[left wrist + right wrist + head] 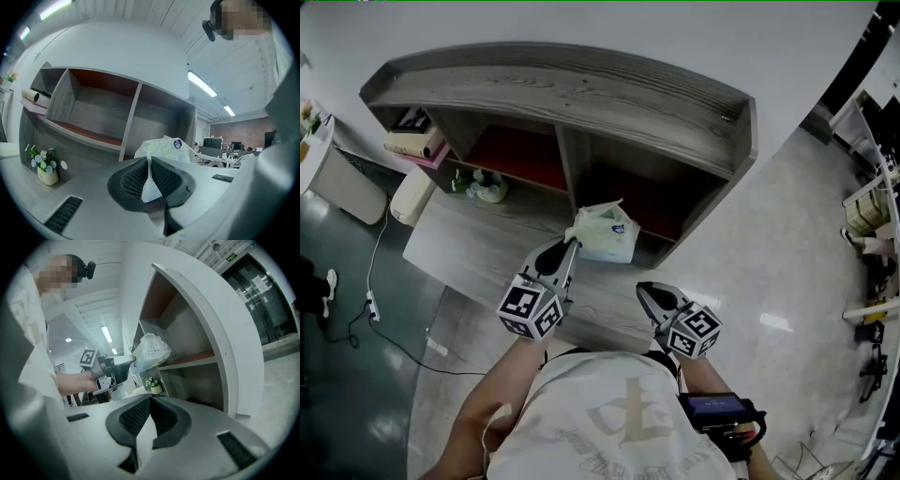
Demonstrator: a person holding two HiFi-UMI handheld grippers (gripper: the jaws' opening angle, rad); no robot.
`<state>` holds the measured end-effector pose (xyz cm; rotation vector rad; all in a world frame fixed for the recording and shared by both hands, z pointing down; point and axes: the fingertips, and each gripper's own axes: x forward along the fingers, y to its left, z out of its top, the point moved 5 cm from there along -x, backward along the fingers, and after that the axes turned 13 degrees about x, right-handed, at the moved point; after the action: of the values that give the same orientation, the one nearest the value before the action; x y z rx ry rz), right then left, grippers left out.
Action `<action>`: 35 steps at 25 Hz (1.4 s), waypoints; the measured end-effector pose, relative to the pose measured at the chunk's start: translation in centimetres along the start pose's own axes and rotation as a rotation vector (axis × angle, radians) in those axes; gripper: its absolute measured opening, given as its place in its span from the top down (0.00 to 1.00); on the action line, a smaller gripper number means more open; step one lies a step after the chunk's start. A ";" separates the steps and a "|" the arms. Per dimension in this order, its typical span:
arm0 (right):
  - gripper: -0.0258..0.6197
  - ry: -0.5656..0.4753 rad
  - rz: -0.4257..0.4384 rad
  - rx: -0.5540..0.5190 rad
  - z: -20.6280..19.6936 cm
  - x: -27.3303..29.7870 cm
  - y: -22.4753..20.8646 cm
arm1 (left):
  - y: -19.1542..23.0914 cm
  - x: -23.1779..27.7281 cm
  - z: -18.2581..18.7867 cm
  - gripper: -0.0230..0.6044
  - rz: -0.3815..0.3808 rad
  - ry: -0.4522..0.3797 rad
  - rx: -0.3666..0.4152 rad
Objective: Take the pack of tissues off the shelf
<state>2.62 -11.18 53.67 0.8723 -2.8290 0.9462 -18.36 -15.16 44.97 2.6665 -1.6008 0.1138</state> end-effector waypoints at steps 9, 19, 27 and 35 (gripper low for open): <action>0.95 0.038 0.050 -0.003 -0.7 1.8 1.0 | 0.7 -5.0 -4.0 0.91 0.081 0.074 -0.032; 0.95 0.090 0.122 -0.003 -2.1 3.4 2.2 | 1.3 -9.9 -8.1 0.91 0.186 0.138 -0.077; 0.96 0.137 0.172 -0.020 -2.4 4.8 2.5 | 1.1 -12.6 -10.5 0.91 0.244 0.182 -0.111; 0.96 0.169 0.225 -0.039 -2.5 6.6 3.2 | 0.9 -13.8 -11.5 0.91 0.278 0.205 -0.119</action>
<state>-4.99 -10.94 55.32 0.4518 -2.8287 0.9326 -26.11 -2.71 55.35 2.2503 -1.8334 0.2781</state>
